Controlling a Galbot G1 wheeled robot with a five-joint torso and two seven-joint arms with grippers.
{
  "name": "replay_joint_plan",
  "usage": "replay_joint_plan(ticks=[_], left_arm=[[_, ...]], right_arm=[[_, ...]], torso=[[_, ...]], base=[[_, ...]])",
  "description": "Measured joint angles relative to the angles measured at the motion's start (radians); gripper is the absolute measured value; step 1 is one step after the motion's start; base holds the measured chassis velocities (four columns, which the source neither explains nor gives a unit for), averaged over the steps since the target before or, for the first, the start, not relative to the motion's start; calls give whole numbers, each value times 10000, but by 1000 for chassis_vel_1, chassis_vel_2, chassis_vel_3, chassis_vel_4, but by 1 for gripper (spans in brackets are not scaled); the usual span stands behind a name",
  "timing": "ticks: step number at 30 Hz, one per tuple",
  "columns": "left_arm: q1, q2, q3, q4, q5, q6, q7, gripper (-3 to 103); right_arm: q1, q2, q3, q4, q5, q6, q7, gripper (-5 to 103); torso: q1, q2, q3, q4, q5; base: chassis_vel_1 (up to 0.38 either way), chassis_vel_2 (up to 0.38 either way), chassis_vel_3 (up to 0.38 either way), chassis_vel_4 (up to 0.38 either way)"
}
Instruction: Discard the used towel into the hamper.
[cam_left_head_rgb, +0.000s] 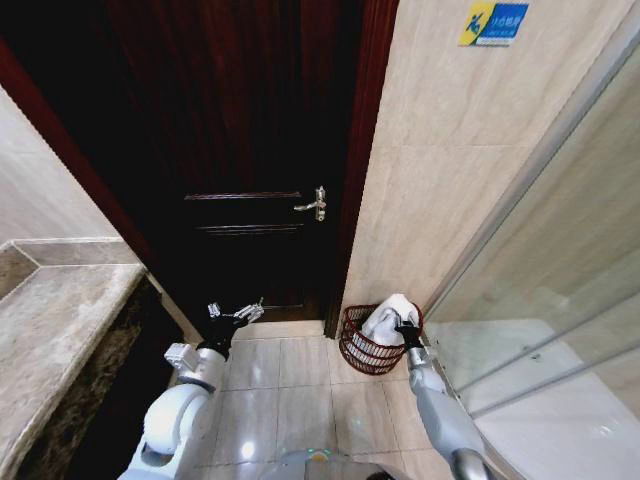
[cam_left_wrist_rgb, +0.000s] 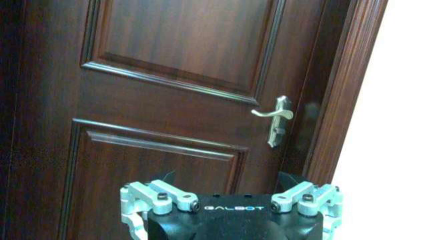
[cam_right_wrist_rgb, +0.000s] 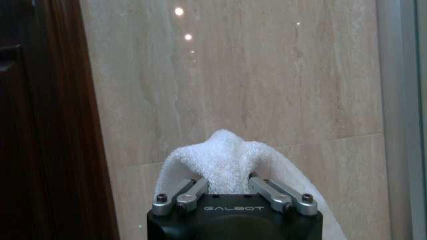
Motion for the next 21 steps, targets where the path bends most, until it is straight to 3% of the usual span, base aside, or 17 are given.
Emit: replay_joint_plan(ticks=[11,21], left_arm=[[1,0,0,0,0,0,0,100],[-3,0,0,0,0,0,0,100]], right_arm=[[-249,-61,111,176,-107,-78,-136,14],[-412,-53,105,325,-44,-77,-12,14]], torso=[[-2,0,-1,-1,0],[4,-1,2,2,0]], base=[[0,0,0,0],[-82,84,83,-91]])
